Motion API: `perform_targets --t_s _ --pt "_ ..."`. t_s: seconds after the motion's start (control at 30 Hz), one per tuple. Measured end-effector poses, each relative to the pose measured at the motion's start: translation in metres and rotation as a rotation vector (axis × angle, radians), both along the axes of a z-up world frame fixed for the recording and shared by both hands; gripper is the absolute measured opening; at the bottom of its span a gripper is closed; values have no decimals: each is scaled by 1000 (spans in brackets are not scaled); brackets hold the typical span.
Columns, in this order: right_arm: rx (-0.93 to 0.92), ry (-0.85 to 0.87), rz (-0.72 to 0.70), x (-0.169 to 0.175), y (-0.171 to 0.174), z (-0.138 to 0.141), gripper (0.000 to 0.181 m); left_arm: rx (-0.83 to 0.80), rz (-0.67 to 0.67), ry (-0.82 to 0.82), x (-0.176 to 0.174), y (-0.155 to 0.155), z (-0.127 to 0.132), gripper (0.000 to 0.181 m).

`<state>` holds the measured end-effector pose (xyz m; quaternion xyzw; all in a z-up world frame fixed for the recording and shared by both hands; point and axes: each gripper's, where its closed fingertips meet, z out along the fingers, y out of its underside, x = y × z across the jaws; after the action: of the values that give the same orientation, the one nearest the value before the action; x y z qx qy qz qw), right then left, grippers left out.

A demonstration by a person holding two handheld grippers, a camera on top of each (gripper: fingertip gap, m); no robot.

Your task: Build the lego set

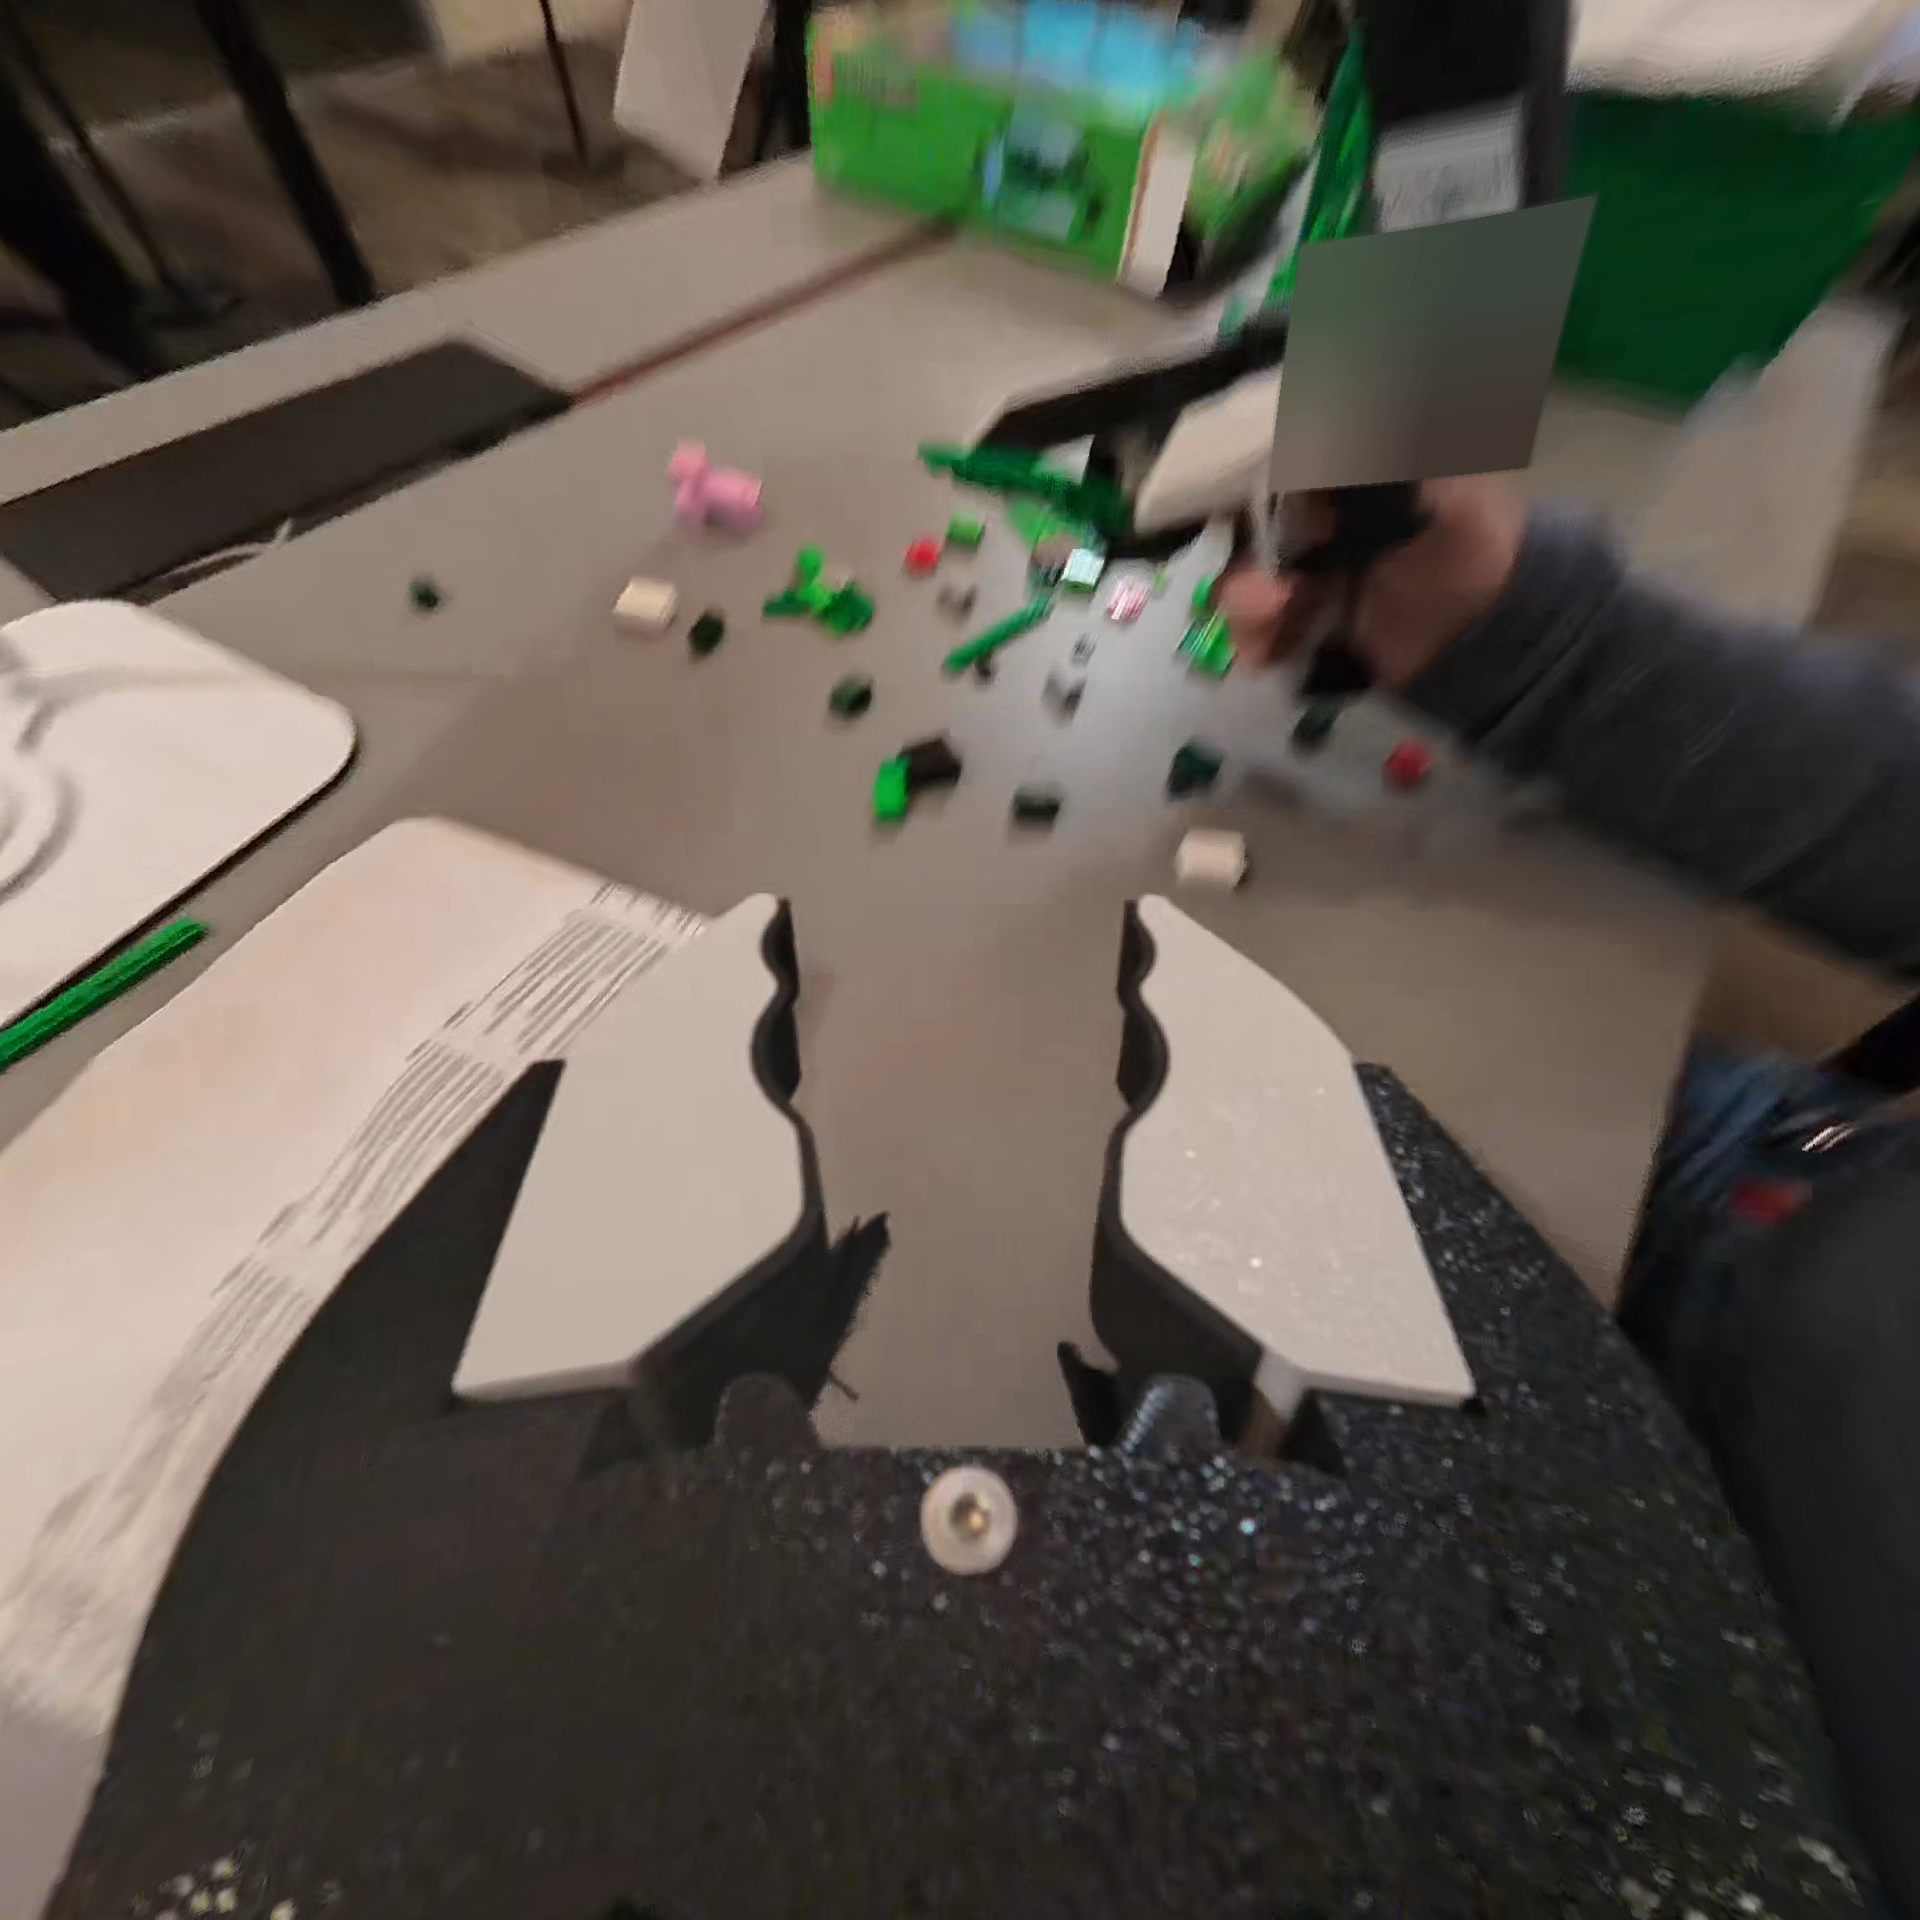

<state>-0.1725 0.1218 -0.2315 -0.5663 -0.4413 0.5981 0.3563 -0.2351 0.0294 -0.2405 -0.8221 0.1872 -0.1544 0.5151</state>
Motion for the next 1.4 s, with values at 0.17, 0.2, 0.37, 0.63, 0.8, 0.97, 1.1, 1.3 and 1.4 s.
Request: perform_targets --t_s 0.17,0.2,0.37,0.63,0.8,0.97,1.1,1.3,1.4 --pt "214 -29 -37 2 -5 1 67 6 10 -490 20 33 31 83" --pt "290 -53 -66 3 -3 -1 67 -5 4 -530 22 39 31 81" --pt "624 -158 -159 4 -3 -10 67 -151 -113 -643 41 60 19 69" --pt "755 -201 -133 1 -12 -17 68 -294 -240 -656 65 78 -5 48" --pt "770 -197 -115 2 -16 -16 68 -338 -293 -673 73 77 -8 8" --pt "772 -193 -126 1 -14 -19 68 -311 -264 -588 73 78 -9 7" --pt "681 -155 -136 7 -6 -11 80 -189 -147 -474 55 87 -4 6" --pt "421 -49 -283 39 42 10 70 19 -59 238 43 85 -27 6" --pt "364 -11 -361 53 59 16 67 151 -12 754 33 86 -31 5"
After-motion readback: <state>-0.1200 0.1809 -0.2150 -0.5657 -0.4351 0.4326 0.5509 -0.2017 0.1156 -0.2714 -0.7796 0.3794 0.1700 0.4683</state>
